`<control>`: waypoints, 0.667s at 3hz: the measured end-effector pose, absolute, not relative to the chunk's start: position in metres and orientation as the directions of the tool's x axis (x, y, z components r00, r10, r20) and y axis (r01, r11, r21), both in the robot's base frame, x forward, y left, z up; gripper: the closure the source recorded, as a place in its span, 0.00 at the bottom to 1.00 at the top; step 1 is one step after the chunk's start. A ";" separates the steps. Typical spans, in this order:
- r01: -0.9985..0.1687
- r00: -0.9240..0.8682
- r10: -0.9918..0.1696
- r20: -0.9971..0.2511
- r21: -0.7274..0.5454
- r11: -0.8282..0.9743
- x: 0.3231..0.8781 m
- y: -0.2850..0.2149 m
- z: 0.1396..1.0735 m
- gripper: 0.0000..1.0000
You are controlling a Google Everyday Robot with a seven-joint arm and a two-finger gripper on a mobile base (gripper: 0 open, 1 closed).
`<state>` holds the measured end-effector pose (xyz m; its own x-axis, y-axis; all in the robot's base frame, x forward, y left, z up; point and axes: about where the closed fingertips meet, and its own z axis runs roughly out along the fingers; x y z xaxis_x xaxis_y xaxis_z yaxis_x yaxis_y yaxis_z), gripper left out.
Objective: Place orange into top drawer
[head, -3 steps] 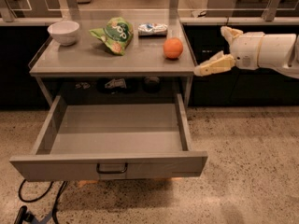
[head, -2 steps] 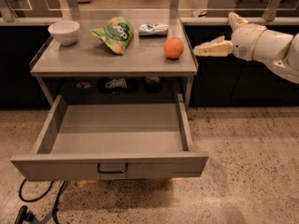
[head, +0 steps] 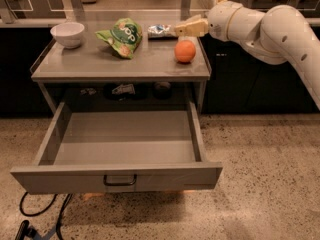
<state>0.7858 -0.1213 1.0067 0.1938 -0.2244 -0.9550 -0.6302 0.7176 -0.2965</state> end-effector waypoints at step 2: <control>-0.674 0.184 -0.372 -0.910 -0.393 0.626 0.818 -0.154 0.995 0.00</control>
Offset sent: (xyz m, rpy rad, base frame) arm 0.0692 -0.0544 -0.0355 -0.2943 0.0817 0.0801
